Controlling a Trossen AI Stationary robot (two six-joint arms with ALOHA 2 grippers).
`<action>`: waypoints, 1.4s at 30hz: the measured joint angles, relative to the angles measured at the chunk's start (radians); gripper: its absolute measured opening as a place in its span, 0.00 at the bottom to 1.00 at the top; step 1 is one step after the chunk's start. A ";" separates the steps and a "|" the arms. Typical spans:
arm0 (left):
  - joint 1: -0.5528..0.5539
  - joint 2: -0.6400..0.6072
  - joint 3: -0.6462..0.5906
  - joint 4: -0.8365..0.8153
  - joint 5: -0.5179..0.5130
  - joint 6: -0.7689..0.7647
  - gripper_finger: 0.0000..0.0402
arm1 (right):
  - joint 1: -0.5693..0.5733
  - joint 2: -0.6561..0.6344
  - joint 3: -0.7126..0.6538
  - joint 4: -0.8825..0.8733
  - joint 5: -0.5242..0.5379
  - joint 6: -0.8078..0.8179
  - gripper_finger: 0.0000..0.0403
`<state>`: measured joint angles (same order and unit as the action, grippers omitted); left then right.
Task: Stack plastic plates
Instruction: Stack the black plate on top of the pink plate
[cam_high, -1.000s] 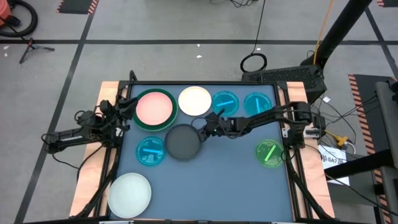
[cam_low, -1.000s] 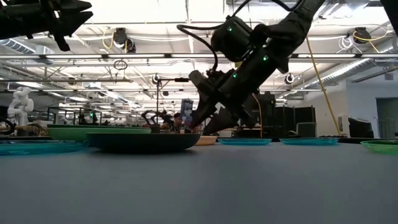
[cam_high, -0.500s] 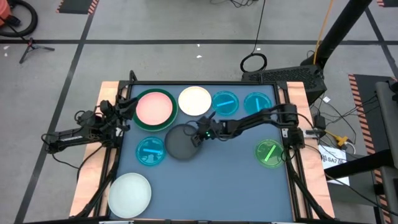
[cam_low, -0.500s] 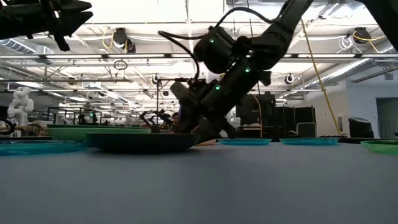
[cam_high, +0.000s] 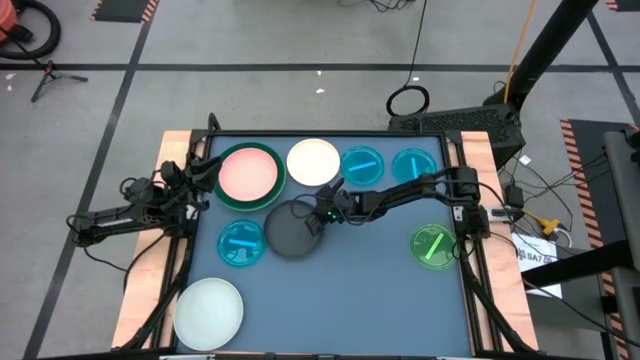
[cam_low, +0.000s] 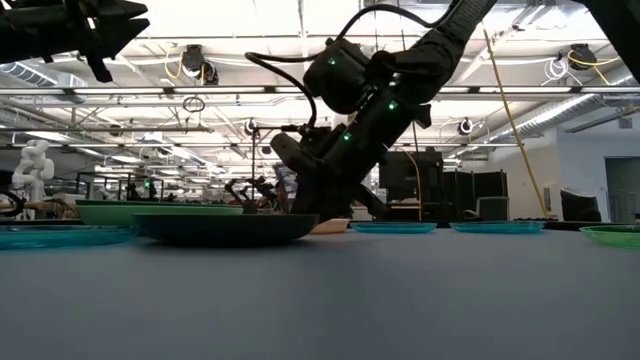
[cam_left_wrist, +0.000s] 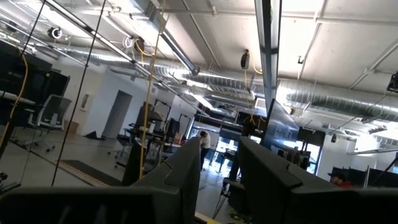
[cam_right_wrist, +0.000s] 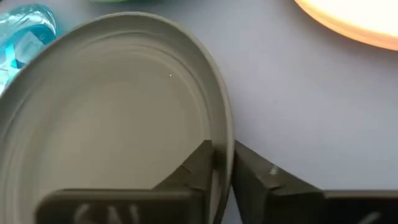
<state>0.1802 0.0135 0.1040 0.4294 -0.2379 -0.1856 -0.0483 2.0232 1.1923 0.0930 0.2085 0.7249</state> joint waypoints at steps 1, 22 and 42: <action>0.000 0.000 0.000 0.000 0.000 0.000 0.29 | 0.000 0.000 0.000 0.001 -0.001 0.003 0.07; 0.000 0.000 0.000 0.011 0.000 -0.003 0.29 | -0.077 -0.193 -0.001 -0.113 -0.053 -0.016 0.01; 0.000 0.000 0.000 0.016 0.000 -0.003 0.29 | -0.263 0.044 0.386 -0.114 0.006 -0.165 0.02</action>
<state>0.1800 0.0139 0.1040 0.4453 -0.2375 -0.1886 -0.3113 2.0675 1.5779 -0.0211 0.2148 0.5595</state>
